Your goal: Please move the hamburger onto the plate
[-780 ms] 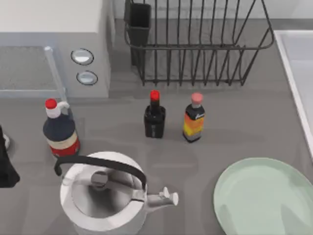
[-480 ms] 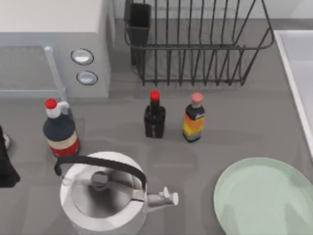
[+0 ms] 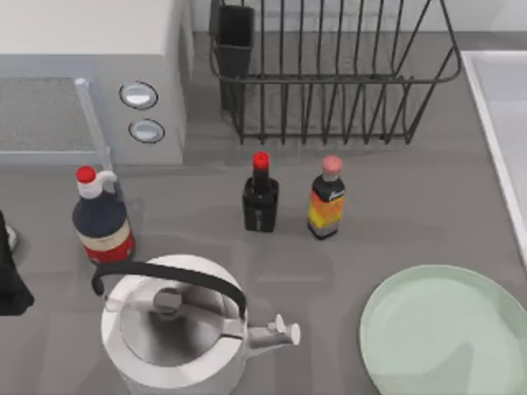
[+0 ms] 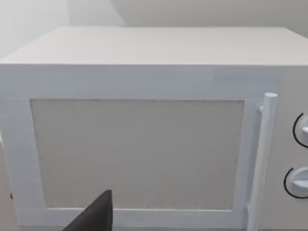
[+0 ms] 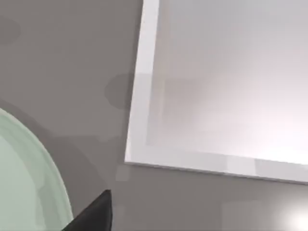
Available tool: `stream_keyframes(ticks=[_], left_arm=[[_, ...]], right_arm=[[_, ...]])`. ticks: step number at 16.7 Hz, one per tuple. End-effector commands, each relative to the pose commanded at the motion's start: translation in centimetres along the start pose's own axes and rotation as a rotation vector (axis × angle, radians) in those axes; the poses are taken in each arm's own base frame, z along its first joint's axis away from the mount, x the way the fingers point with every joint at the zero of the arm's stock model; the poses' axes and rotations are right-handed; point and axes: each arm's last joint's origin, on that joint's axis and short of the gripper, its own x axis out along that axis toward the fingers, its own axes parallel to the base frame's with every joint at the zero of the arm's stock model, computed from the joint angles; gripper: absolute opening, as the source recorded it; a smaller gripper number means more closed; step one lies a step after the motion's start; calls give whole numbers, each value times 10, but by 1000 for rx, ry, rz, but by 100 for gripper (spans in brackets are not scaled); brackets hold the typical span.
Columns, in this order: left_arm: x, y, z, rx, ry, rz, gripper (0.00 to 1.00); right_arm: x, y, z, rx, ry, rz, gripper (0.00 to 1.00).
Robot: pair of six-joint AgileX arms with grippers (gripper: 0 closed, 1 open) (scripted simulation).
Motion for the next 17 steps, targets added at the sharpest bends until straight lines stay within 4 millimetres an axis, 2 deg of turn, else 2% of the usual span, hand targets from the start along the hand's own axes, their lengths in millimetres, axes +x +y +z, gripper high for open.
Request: stream_keyframes(ticks=[5, 8, 11, 17], left_arm=[[0, 0, 0, 0, 0, 0, 100], [0, 0, 0, 0, 0, 0, 100], [0, 0, 0, 0, 0, 0, 100], [0, 0, 0, 0, 0, 0, 100]], right_arm=[[26, -9, 20, -76, 488, 97, 100], [41, -13, 27, -101, 686, 157, 100], [48, -15, 30, -113, 774, 188, 100], [49, -14, 30, -116, 777, 191, 100]])
